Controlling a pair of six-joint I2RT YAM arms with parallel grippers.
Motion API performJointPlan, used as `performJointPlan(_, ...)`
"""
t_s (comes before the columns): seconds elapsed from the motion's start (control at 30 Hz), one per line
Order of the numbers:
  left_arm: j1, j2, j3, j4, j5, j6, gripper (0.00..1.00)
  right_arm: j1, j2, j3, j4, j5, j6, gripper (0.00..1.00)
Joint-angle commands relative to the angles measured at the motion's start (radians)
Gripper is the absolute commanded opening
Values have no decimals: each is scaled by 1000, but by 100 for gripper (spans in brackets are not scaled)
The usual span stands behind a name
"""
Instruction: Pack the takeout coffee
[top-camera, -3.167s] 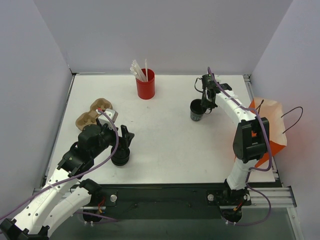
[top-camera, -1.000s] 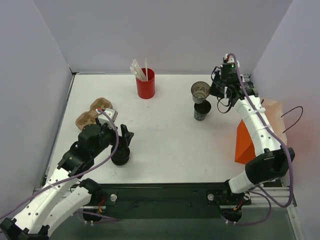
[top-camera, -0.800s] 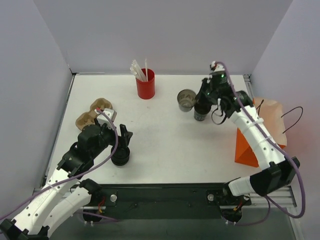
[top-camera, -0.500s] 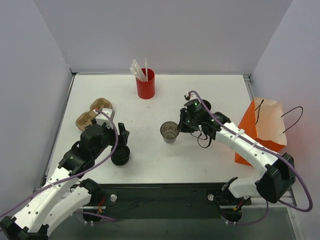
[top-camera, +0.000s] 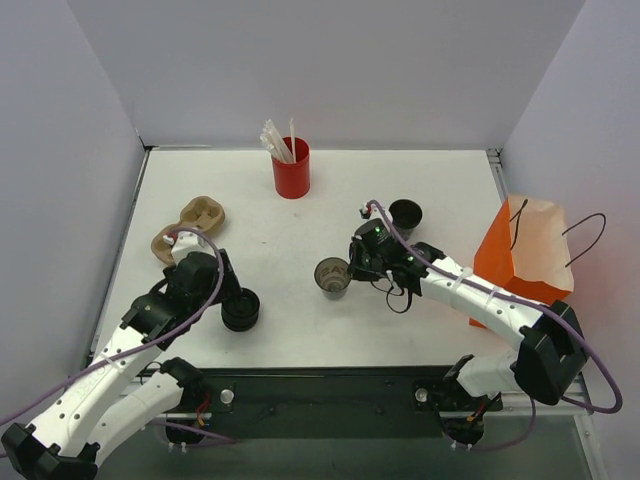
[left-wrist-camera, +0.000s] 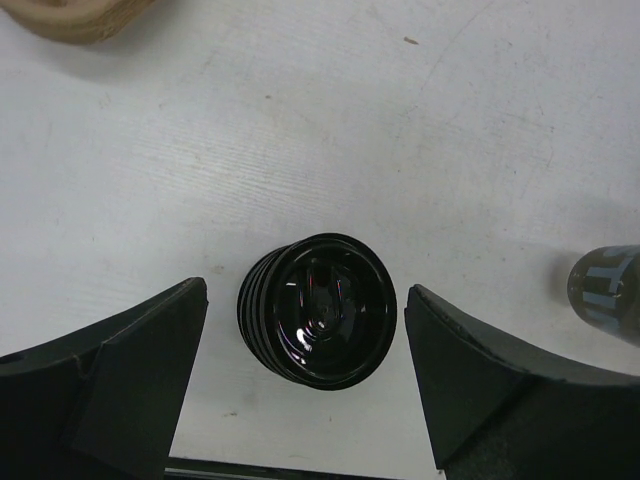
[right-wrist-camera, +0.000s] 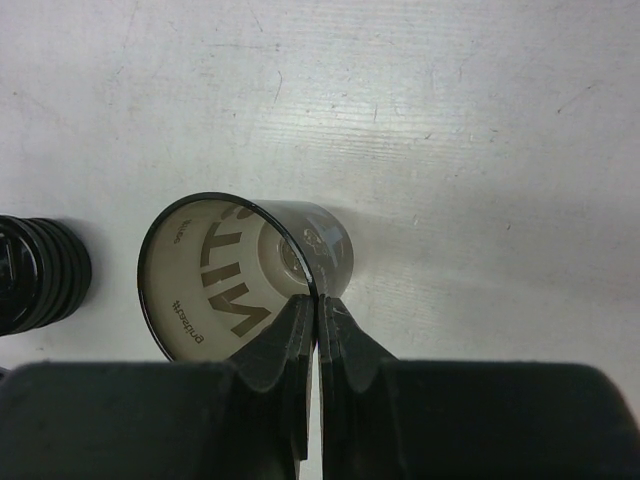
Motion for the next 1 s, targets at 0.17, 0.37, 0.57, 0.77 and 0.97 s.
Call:
performJointPlan(0.17,-4,-11,1,-130,-30,-242,86,8,18,-38,43,54,38,9)
performJointPlan(0.37,-4,18,-9,-136,-27,-278,80,9,12,-32,35,60,29,20)
performJointPlan(0.57,-4,67,5,-122,-26,-262,73,9,-28,-17,-1,65,21,27)
performJointPlan(0.77,-4,114,11,-99,-26,-229,64,14,-115,-9,-24,66,12,26)
performJointPlan(0.97,-4,168,2,-61,-21,-191,55,21,-161,-1,-51,117,1,25)
